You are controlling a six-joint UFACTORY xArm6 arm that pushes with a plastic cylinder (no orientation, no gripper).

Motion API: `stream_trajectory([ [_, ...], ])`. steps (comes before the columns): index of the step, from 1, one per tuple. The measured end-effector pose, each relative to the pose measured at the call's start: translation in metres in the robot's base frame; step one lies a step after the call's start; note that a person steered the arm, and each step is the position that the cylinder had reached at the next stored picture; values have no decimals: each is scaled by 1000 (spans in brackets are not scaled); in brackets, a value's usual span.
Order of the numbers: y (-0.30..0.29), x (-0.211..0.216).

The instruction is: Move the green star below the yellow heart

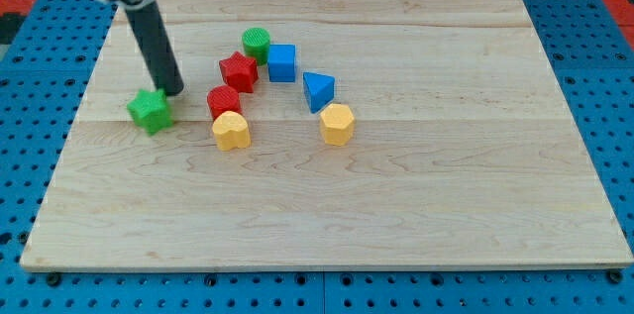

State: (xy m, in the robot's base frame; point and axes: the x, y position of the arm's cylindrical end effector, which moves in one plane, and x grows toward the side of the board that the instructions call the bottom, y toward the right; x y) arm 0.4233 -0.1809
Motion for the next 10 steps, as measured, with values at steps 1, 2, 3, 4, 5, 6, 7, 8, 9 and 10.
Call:
stream_trajectory([
  [1, -16, 30],
  [2, -42, -4],
  [3, -82, -2],
  [4, -59, 48],
  [5, 5, 80],
  [6, 16, 107],
  [7, 10, 138],
  [8, 7, 121],
  [9, 20, 109],
  [10, 75, 101],
])
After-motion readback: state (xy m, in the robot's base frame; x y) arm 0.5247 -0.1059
